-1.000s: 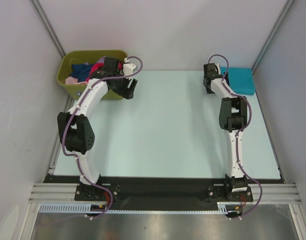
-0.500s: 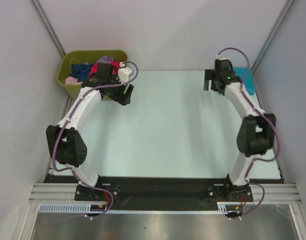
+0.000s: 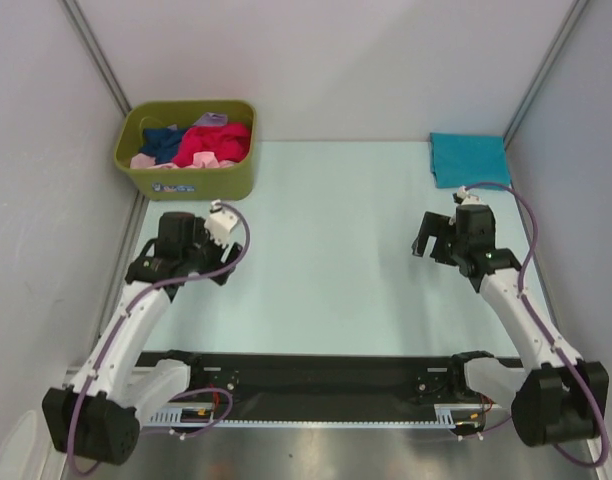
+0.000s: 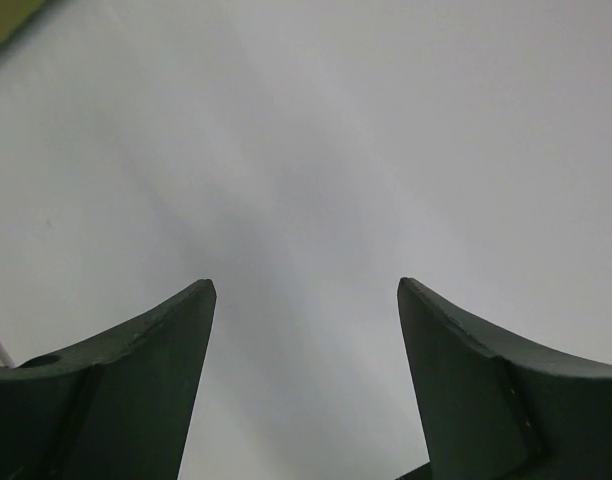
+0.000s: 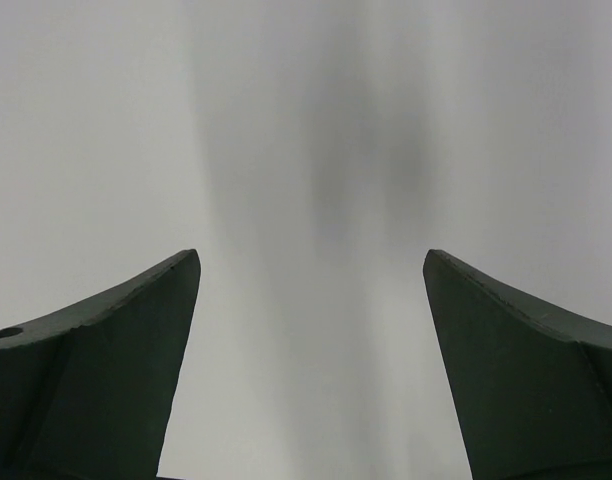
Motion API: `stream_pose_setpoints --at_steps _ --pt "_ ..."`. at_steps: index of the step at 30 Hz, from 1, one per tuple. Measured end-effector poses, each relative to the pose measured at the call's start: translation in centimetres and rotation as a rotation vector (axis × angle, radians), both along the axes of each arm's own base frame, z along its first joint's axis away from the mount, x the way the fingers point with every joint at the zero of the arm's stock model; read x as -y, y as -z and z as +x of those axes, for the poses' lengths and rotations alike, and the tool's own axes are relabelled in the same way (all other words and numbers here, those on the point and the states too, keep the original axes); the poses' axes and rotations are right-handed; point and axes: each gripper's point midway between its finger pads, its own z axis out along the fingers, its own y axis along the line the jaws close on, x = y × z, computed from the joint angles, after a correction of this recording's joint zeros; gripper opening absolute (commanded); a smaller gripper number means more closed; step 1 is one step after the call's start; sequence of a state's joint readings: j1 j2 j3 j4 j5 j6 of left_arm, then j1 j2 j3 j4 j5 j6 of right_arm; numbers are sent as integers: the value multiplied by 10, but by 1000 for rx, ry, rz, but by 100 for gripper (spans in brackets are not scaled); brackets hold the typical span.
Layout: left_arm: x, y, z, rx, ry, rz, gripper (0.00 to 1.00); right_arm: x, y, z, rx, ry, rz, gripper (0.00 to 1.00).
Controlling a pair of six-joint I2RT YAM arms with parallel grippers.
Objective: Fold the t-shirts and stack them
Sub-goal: Neatly place the folded tshirt to the corner
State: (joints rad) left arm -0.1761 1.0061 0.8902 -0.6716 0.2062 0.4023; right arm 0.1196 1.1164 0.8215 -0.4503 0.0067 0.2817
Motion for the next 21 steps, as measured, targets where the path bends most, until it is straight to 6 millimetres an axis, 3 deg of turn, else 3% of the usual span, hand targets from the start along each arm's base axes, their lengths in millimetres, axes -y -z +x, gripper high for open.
stream_pose_setpoints --at_steps 3,4,5,9,16,21 --pt "-5 21 -23 8 3 8 81 -8 -9 -16 43 -29 36 100" --pt "-6 27 -30 7 5 7 87 -10 -15 -18 69 -37 46 100" --pt "-7 32 -34 5 6 6 100 -11 -20 -20 91 -44 54 100" --pt "-6 42 -42 15 30 -2 100 -15 -26 -24 125 -59 67 100" --pt "-5 44 -40 58 39 -7 100 -16 -8 -36 96 -63 77 100" --pt "-6 42 -39 77 40 -5 100 -16 -7 -42 106 -59 85 100"
